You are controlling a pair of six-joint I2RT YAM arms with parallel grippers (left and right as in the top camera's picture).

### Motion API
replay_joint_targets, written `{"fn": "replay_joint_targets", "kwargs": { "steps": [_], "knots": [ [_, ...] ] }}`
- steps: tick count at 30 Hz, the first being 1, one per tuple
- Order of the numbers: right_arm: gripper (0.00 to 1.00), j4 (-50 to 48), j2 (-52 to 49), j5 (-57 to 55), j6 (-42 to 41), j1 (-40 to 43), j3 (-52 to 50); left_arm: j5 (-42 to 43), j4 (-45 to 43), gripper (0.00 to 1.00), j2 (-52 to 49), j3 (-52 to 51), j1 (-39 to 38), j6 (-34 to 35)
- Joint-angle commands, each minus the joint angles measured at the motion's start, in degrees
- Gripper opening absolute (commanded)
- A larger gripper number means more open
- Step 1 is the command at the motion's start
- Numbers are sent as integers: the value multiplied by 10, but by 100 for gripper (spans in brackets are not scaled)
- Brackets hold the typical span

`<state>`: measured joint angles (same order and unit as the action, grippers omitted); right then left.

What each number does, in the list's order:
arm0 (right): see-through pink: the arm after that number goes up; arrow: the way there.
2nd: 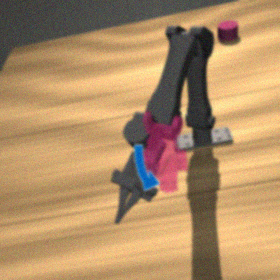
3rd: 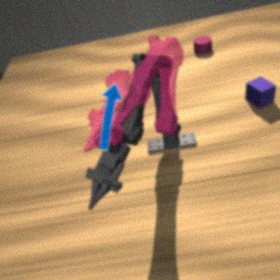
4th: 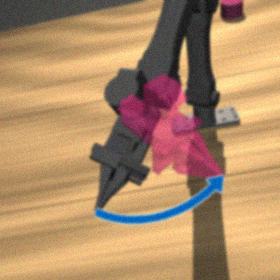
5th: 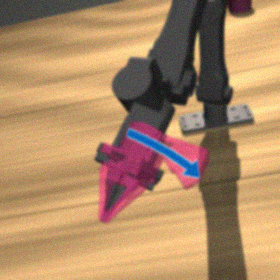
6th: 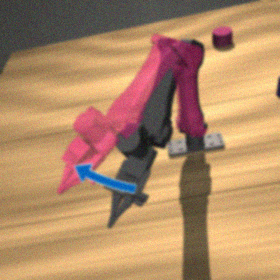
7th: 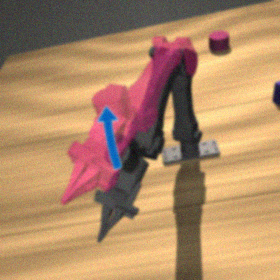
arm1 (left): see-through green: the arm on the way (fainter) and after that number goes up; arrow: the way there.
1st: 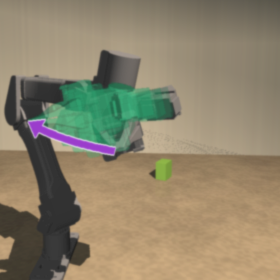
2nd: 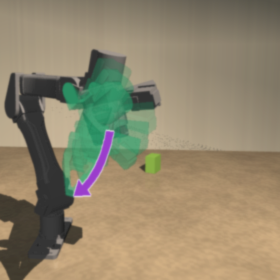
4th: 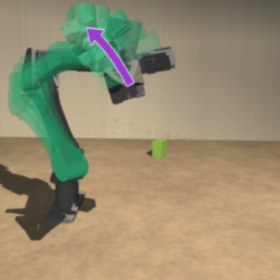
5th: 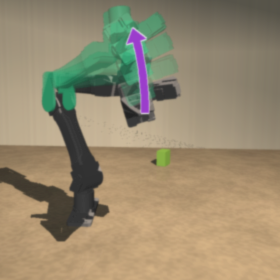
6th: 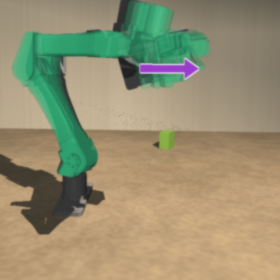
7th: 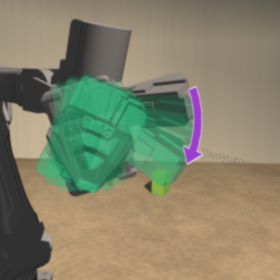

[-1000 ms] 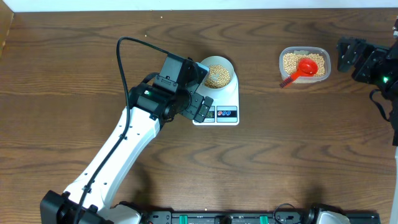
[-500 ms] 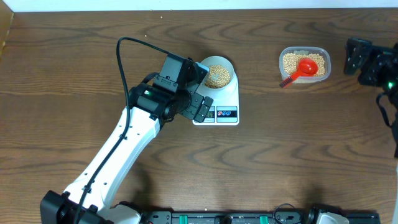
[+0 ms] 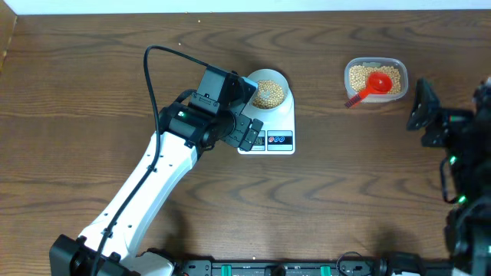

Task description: Scoop item into bowl and weigh 50g on scale

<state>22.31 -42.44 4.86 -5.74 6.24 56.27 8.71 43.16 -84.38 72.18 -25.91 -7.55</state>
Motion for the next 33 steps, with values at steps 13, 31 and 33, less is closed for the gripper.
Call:
{"fn": "replay_joint_targets", "kwargs": {
  "steps": [13,31,33],
  "knots": [
    [99,-367,311,-19,-17,-3,-451,1,1,98,-4,0,3,-3],
    [99,-366,400,-19,-19,-3,-560,1,1,98,-4,0,3,-3],
    [99,-323,417,-19,-20,-3,-560,1,1,98,-4,0,3,-3]
  ]
}}
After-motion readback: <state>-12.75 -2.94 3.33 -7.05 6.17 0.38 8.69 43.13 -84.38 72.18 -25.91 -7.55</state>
